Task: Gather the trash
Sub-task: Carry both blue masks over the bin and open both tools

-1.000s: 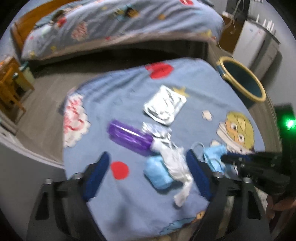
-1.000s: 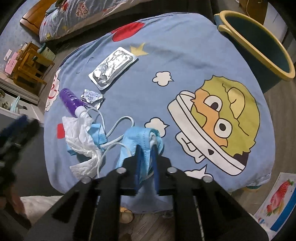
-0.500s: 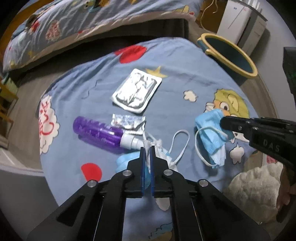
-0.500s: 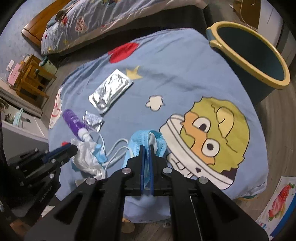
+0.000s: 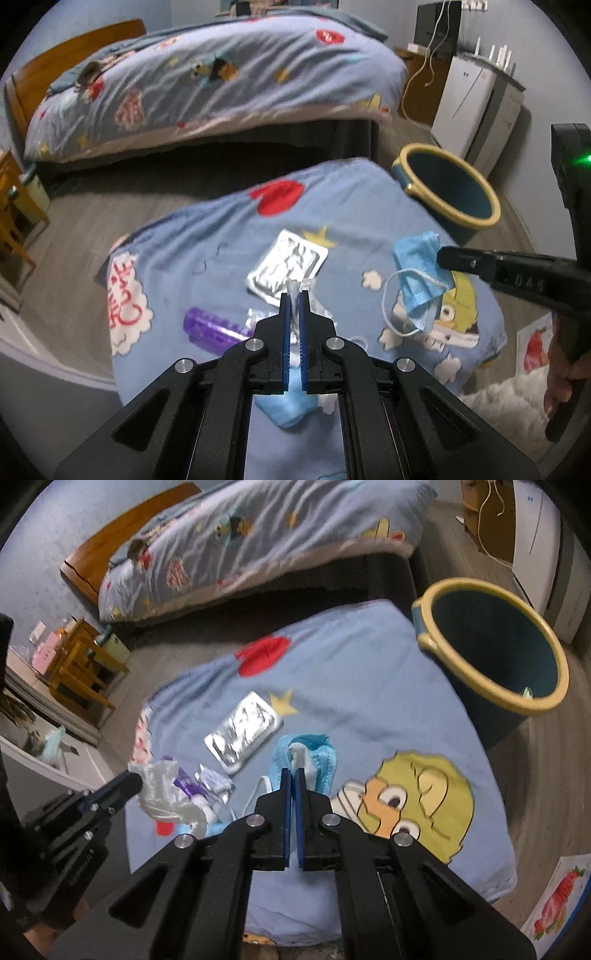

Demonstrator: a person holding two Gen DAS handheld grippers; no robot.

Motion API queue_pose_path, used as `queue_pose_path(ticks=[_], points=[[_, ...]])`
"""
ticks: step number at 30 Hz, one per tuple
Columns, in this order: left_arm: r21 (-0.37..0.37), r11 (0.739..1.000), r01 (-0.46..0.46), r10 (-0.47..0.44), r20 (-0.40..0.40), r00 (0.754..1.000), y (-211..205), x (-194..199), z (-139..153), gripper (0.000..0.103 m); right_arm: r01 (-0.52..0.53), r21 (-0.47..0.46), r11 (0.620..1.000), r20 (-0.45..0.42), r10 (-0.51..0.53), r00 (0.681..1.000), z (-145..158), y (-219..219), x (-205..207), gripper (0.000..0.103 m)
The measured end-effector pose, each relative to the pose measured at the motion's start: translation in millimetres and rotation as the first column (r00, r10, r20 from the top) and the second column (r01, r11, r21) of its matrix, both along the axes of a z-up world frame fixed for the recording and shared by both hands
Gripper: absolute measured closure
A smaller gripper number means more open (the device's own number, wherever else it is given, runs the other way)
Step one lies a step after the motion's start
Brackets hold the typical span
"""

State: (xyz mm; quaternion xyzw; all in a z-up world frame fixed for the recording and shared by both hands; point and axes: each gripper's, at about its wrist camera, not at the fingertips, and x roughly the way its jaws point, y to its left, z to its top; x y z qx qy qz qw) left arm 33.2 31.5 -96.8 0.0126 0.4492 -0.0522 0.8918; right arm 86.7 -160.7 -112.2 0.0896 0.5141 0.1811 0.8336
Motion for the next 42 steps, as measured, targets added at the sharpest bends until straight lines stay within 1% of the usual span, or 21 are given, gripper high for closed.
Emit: queue_pose_path(ticks=[5, 9, 11, 14, 17, 20, 24, 26, 29, 34, 38, 42], points=[[-0.026, 1.000, 0.000, 0.001, 0.031, 1.000, -1, 6, 10, 0.098, 0.010, 0.019, 1.000, 0.036, -0.011, 0.999, 21, -11, 13, 0.101], [-0.037, 0.999, -0.010, 0.012, 0.044, 0.999, -1, 11, 15, 0.098, 0.005, -0.019, 1.000, 0.081, -0.004, 0.997, 42, -20, 27, 0.101], [-0.031, 0.999, -0.006, 0.008, 0.056, 0.998, -3, 13, 17, 0.098, 0.006, -0.039, 0.999, 0.117, -0.002, 0.993, 57, -27, 36, 0.102], [-0.022, 1.000, 0.000, 0.002, 0.078, 0.997, -7, 18, 23, 0.098, 0.022, -0.046, 0.999, 0.143, -0.015, 0.990, 72, -44, 52, 0.101], [-0.018, 1.000, 0.005, -0.004, 0.083, 0.997, -9, 22, 24, 0.098, 0.046, -0.108, 0.993, 0.182, -0.026, 0.983, 79, -61, 65, 0.102], [0.007, 1.000, 0.022, -0.023, 0.088, 0.996, -15, 25, 23, 0.098, 0.096, -0.119, 0.988, 0.193, -0.072, 0.978, 74, -85, 79, 0.102], [0.017, 0.999, 0.035, -0.036, 0.100, 0.994, -27, 34, 29, 0.098, 0.168, -0.061, 0.984, 0.154, -0.157, 0.976, 59, -117, 98, 0.102], [0.014, 0.999, 0.044, -0.046, 0.111, 0.993, -34, 39, 32, 0.098, 0.195, -0.065, 0.979, 0.157, -0.183, 0.970, 55, -128, 105, 0.102], [0.015, 0.997, 0.081, -0.082, 0.124, 0.989, -55, 54, 38, 0.098, 0.231, -0.048, 0.972, 0.142, -0.222, 0.965, 49, -146, 115, 0.102], [0.017, 0.989, 0.144, -0.145, 0.124, 0.982, -100, 84, 36, 0.098, 0.296, -0.037, 0.955, 0.132, -0.289, 0.948, 40, -179, 128, 0.102], [0.042, 0.977, 0.210, -0.213, 0.112, 0.971, -140, 107, 28, 0.098, 0.336, -0.055, 0.940, 0.133, -0.326, 0.936, 30, -204, 135, 0.102], [0.049, 0.964, 0.260, -0.264, 0.095, 0.960, -172, 129, 20, 0.098, 0.360, -0.080, 0.929, 0.129, -0.349, 0.928, 19, -223, 143, 0.102]])
